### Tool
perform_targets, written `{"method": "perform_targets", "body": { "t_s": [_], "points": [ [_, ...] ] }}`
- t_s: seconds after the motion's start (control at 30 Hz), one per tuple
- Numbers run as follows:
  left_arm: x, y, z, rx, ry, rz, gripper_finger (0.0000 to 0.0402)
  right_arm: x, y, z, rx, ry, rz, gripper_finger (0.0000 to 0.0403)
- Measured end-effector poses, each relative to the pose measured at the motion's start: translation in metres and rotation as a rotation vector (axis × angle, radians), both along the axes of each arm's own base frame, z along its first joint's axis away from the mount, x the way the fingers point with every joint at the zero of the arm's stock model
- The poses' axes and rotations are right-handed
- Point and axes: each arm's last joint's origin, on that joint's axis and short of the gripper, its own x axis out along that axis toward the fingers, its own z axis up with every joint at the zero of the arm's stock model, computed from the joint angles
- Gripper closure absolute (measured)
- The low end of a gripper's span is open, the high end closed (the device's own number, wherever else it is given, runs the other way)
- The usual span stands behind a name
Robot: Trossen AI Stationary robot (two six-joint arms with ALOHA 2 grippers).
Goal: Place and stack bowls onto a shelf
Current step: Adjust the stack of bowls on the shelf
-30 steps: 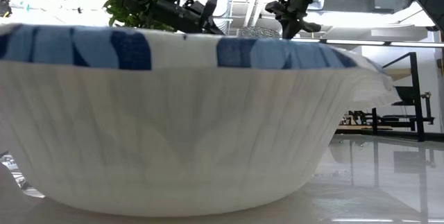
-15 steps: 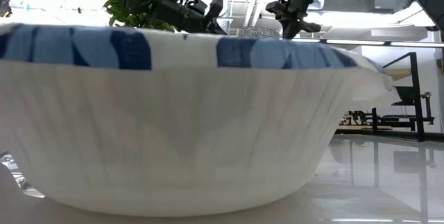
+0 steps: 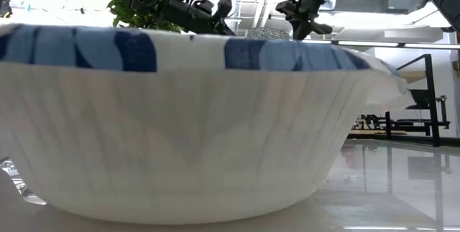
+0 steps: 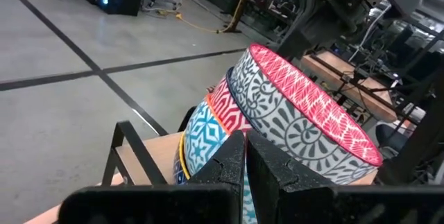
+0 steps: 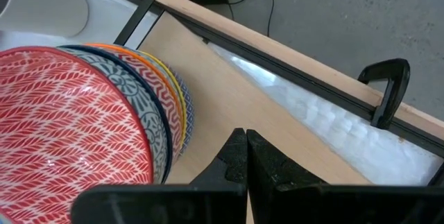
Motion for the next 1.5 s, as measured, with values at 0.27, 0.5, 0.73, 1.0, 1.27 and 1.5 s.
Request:
{"method": "perform_targets", "body": {
  "t_s": [0.27,0.5,0.73,1.0,1.27,1.5],
  "points": [
    [0.000,0.000,-0.002,0.001,0.020,0.009,0.0401,0.000,0.000,0.000,0.000,0.000,0.001,0.0386],
    [0.000,0.000,-0.003,-0.002,0.041,0.021,0.0401,0.000,0.000,0.000,0.000,-0.001,0.002,0.0386],
    [0.003,-0.005,-0.002,0.032,0.041,0.019,0.0401,0.001,0.000,0.000,0.002,-0.002,-0.001,0.0386],
    [0.000,-0.001,-0.003,0.032,0.052,0.012,0.0401,0.002,0.001,0.000,0.013,-0.019,0.006,0.0385],
    [0.001,-0.002,-0.001,0.040,0.049,-0.013,0.0401,0.002,0.001,0.000,0.010,-0.022,0.006,0.0384],
    [0.013,0.006,0.009,0.058,0.090,-0.073,0.0401,0.002,0.001,0.000,0.011,-0.022,0.008,0.0383]
  ]
}}
